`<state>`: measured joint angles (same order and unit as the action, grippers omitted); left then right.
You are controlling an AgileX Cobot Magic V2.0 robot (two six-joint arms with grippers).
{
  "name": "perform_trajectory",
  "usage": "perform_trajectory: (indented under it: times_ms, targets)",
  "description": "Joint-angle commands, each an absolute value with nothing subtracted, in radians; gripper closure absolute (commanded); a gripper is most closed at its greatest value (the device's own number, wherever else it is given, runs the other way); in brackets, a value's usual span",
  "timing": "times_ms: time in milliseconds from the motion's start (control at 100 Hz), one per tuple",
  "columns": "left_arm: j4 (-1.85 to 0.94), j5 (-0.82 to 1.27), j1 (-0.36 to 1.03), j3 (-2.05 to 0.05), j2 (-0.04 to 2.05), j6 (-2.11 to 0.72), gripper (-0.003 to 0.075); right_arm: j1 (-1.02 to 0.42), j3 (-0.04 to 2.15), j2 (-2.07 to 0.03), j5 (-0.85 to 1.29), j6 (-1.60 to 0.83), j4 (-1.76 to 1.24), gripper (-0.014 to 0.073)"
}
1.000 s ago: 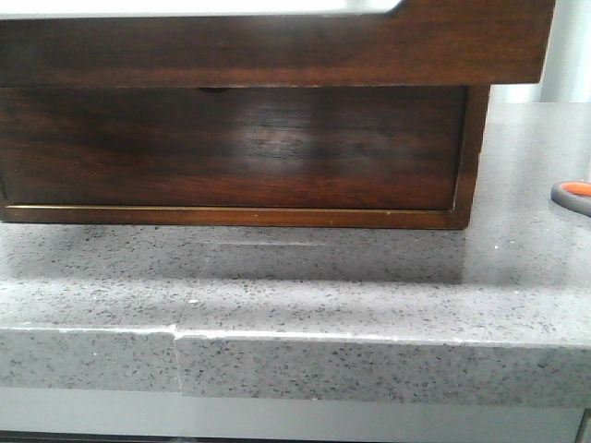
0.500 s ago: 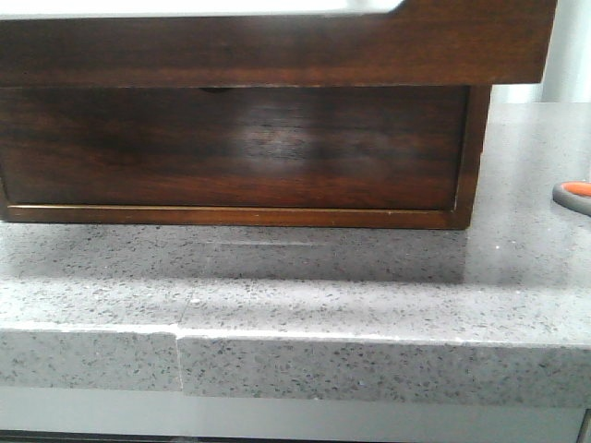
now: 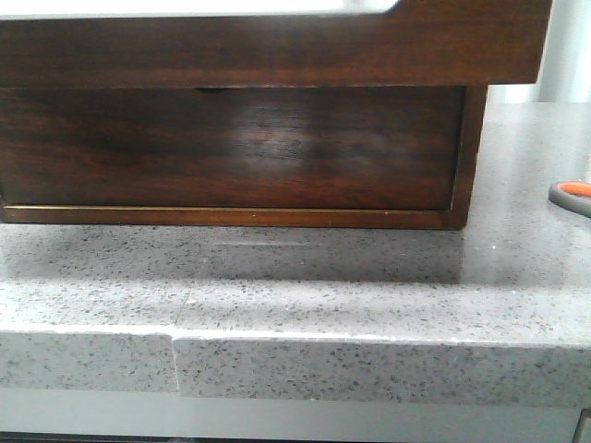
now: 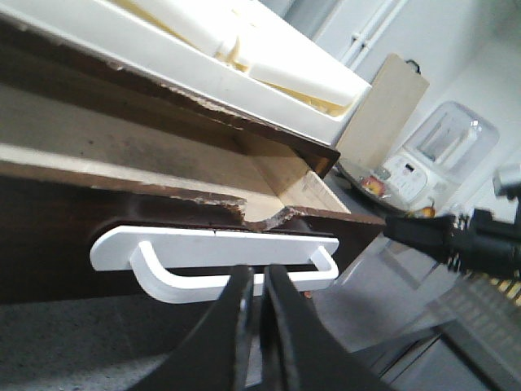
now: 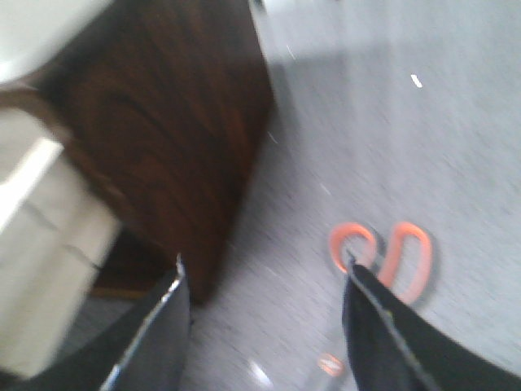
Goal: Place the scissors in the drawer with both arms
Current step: 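Pull the drawer open toward the robot with the left gripper, then lower the right gripper over the grey-and-orange scissors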
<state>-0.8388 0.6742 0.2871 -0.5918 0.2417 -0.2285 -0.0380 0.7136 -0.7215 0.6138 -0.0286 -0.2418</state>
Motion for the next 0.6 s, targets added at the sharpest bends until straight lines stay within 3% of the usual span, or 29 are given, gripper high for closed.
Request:
perform_trajectory:
  times_ms: [0,200,390,590]
  targets:
    - [-0.784,0.689,0.293,-0.664,0.244,-0.285,0.0740,-0.007,0.853,-0.853,0.727,-0.009,-0.171,0.0231]
    - [-0.619,0.737,0.293,-0.732,0.244,-0.313,0.0740,-0.004,1.007,-1.146,0.921,0.000,-0.155,0.0226]
    - [-0.590,0.735,0.293,-0.744,0.244,-0.313,0.0740,-0.004,1.021,-1.298,0.896,0.009,-0.155,0.0130]
    - [-0.590,0.735,0.293,-0.744,0.244,-0.313,0.0740,-0.004,1.021,-1.395,0.869,0.085,-0.155,0.0125]
